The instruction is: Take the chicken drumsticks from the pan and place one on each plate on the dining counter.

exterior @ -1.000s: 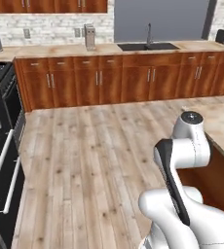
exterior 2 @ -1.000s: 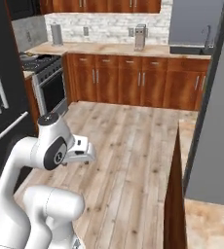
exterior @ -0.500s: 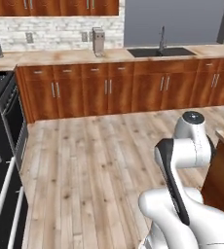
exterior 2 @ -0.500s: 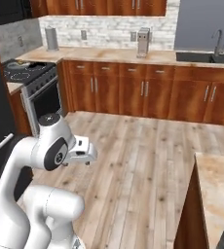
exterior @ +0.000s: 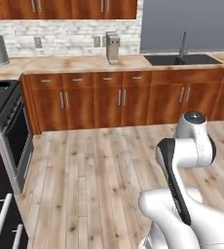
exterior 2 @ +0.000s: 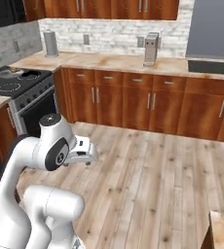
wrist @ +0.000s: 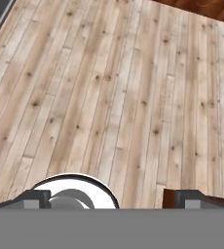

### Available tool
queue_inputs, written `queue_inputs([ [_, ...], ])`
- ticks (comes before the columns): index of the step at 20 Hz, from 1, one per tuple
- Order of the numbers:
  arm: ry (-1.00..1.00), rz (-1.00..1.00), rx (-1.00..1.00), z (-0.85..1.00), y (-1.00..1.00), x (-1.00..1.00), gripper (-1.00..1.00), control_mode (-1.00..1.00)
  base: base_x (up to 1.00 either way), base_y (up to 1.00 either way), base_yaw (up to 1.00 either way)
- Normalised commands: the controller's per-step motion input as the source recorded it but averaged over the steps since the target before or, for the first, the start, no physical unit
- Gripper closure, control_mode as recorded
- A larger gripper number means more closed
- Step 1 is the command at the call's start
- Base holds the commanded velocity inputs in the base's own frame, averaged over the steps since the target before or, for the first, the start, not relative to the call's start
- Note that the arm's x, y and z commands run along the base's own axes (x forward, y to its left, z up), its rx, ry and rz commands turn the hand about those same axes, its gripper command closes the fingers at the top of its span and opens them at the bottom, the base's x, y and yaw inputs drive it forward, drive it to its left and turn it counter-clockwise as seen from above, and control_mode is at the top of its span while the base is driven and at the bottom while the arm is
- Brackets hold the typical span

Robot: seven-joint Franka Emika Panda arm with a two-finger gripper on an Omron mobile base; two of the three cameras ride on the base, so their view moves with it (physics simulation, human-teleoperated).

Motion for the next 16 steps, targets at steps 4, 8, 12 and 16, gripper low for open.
queue_inputs([
  [4,0.0,0.0,0.0,0.0,0.0,0.0,-1.0,1.0,1.0,0.13,0.25],
  [8,0.0,0.0,0.0,0.0,0.0,0.0,-1.0,1.0,1.0,0.02,0.35],
  [12,0.0,0.0,0.0,0.0,0.0,0.0,-1.0,1.0,1.0,0.0,0.38],
  [16,0.0,0.0,0.0,0.0,0.0,0.0,-1.0,1.0,1.0,0.0,0.41],
])
